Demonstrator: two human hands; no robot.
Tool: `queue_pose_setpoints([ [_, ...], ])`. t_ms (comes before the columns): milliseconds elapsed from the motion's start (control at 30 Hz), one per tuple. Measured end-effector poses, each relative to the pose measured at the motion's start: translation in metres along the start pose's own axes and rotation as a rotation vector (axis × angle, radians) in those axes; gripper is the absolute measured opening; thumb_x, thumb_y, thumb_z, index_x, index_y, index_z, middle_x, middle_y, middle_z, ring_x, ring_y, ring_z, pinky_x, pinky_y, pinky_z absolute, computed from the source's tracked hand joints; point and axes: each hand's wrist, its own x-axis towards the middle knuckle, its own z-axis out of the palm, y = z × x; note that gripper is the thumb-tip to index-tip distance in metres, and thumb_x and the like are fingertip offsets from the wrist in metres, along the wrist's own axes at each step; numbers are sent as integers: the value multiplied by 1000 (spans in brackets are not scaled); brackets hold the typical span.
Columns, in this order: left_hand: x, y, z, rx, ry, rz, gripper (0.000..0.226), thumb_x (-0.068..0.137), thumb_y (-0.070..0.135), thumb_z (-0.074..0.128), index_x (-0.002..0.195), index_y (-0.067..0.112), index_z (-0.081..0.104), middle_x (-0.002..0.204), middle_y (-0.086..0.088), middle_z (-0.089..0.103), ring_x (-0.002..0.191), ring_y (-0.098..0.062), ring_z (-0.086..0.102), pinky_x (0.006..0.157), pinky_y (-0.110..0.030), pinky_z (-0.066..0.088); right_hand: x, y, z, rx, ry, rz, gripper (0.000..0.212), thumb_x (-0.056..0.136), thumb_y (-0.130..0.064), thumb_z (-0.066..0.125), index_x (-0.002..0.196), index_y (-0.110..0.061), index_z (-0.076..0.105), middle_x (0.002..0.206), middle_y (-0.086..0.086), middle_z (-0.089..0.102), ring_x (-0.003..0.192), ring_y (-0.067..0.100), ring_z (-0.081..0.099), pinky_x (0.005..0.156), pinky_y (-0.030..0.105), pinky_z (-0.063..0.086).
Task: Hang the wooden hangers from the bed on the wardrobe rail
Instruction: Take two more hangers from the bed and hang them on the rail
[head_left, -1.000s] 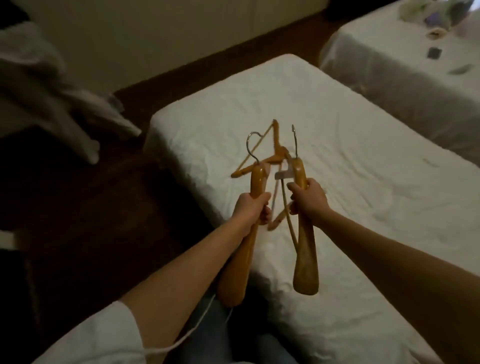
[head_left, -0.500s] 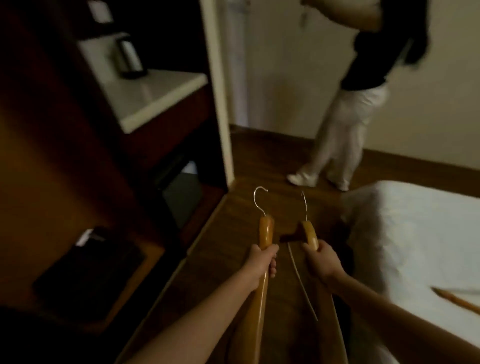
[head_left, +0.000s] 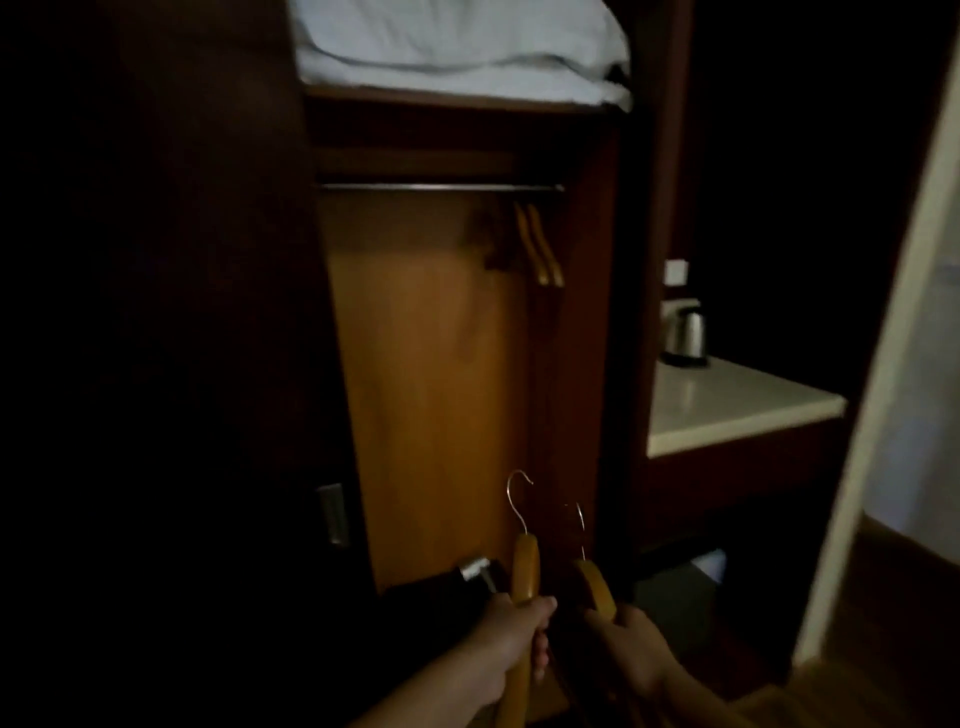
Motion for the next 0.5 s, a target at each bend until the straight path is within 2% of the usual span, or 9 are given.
queue_pose_setpoints([
  [67, 0, 24, -15, -62, 62, 62, 18, 93, 29, 57, 88, 13, 51, 62, -1, 50, 49, -11, 47, 42, -20, 42, 11, -36, -4, -6, -93, -67, 27, 90, -34, 58, 96, -10, 69, 78, 6, 71, 64, 16, 66, 60, 27, 51],
  [133, 0, 52, -22, -100, 115, 144, 15, 93, 28, 58, 91, 15, 51, 64, -1, 52, 50, -11, 48, 43, -21, 43, 18, -71, -15, 2, -138, -141, 30, 90, -34, 58, 86, -6, 69, 66, 7, 66, 52, 17, 60, 51, 27, 49],
  [233, 1, 97, -30, -146, 201, 256, 13, 94, 26, 57, 89, 17, 49, 65, -2, 52, 50, -12, 49, 45, -22, 44, 26, -126, -32, 61, -176, -229, 31, 92, -32, 55, 74, -8, 64, 59, 6, 60, 46, 18, 53, 44, 26, 45],
  [400, -3, 176, -46, -172, 315, 399, 14, 96, 22, 53, 87, 11, 49, 62, -5, 50, 47, -15, 46, 42, -21, 42, 52, -226, -64, 234, -233, -290, 30, 92, -33, 54, 90, -5, 61, 66, 6, 58, 48, 15, 53, 41, 22, 45],
  [500, 6, 220, -61, -127, 349, 457, 15, 94, 23, 54, 90, 9, 53, 61, -4, 53, 47, -14, 47, 43, -20, 43, 70, -290, -80, 383, -253, -296, 23, 93, -32, 54, 89, -11, 61, 67, 6, 57, 49, 15, 51, 38, 19, 44],
])
